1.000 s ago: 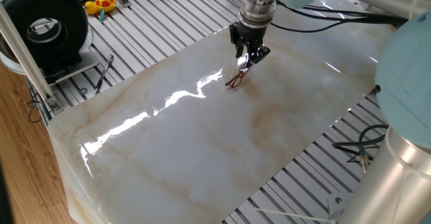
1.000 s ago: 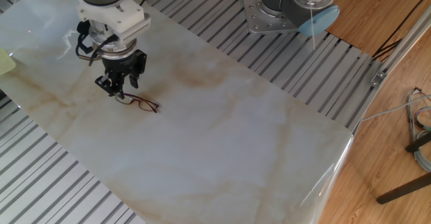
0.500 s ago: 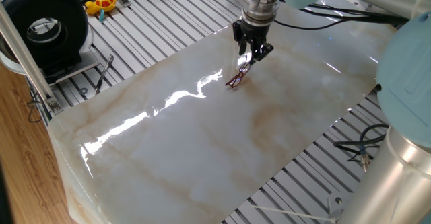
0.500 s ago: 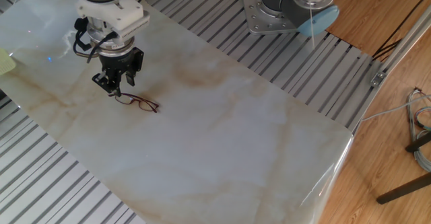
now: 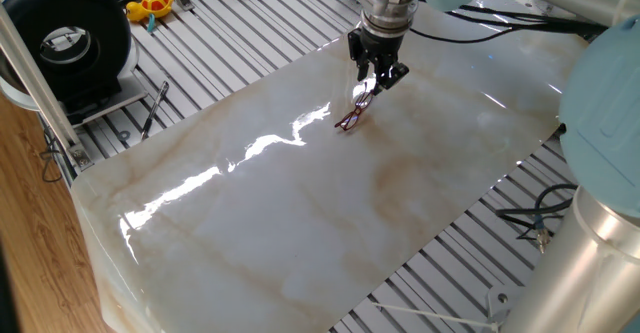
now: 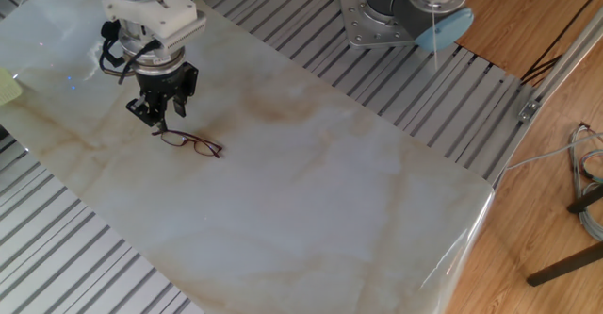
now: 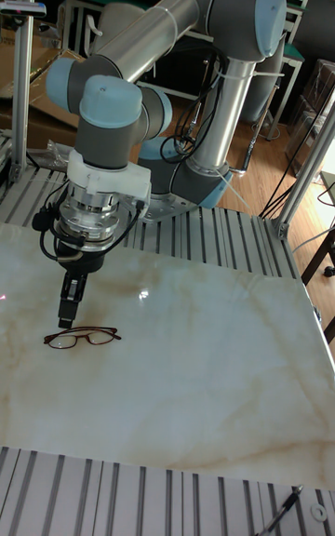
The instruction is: Unfold the leg of the glasses (with one hand)
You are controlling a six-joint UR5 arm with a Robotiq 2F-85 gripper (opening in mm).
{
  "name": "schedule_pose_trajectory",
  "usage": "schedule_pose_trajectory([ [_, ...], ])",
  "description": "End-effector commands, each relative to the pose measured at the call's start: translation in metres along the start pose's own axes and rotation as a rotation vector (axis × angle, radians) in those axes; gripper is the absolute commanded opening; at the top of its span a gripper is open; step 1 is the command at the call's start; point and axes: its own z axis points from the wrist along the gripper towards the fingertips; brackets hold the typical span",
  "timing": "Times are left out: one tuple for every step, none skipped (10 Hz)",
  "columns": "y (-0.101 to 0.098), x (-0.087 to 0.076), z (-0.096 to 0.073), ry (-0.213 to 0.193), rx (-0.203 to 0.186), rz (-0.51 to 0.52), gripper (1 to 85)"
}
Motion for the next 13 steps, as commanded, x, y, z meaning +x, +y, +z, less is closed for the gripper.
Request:
schedule_pose_trajectory([
  [0.002,-0.008,-0.003,-0.041,-0.007,-0.008,43.7],
  [-0.001,-0.008,0.003,-0.041,-0.007,-0.011,43.7],
  [-0.004,-0.005,0.009,-0.031,-0.006,-0.014,43.7],
  [-0.007,-0.002,0.014,-0.024,-0.003,-0.017,43.7],
  [-0.008,-0.001,0.017,-0.018,-0.003,-0.019,43.7],
  [-0.011,0.001,0.019,-0.008,0.002,-0.023,43.3],
  [-0.011,-0.001,0.019,-0.013,0.0,-0.023,43.0],
  [-0.011,-0.003,0.018,-0.018,-0.001,-0.021,43.0],
  [-0.012,-0.004,0.017,-0.021,-0.001,-0.019,42.7],
  [-0.013,-0.006,0.017,-0.024,-0.001,-0.019,42.3],
  [-0.014,-0.008,0.017,-0.03,0.002,-0.024,42.0],
  [-0.015,-0.011,0.018,-0.036,0.004,-0.03,41.3],
  [-0.015,-0.013,0.019,-0.04,0.005,-0.029,41.0],
])
